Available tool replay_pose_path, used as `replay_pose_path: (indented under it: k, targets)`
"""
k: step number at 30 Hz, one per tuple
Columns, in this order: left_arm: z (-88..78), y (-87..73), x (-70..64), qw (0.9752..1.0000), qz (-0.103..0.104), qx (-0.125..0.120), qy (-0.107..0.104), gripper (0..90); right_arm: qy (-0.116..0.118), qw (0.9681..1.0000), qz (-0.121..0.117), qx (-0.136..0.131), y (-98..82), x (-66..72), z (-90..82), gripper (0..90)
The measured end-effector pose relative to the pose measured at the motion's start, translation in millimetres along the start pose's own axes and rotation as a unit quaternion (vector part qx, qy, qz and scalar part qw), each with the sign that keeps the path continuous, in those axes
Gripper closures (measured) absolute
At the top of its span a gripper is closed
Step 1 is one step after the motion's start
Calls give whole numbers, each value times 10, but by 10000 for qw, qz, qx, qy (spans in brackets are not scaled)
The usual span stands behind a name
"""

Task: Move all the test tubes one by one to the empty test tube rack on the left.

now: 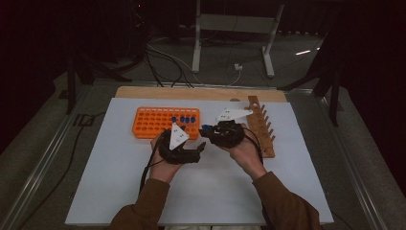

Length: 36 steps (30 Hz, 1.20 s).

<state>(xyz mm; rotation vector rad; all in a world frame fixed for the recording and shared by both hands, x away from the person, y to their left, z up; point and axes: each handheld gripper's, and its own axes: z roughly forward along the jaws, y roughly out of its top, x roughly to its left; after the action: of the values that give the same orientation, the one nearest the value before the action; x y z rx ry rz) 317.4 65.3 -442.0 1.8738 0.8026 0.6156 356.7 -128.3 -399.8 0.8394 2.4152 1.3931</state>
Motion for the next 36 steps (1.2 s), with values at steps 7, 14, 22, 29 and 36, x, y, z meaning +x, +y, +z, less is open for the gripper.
replay_pose_path:
  k: [7, 14, 22, 29, 36]
  targets:
    - [53, 1, -76, 9997, 220, 63, 122, 433, 189, 9998, 40, 18, 7, 54, 39, 763]
    - [52, 1, -94, 9990, 405, 94, 158, 691, 285, 9996, 17, 15, 25, 88, 43, 764]
    - [65, -14, -101, 9991, 415, 91, 74, 781, 288, 9996, 22, 39, 25, 86, 44, 761]
    - [63, -18, -42, 9991, 389, 120, 145, 782, 402, 9991, 45, -84, 20, 53, 9, 485]
    - [17, -12, 103, 9995, 124, -53, 278, 782, 159, 9997, 80, -148, 4, 6, -63, 127]
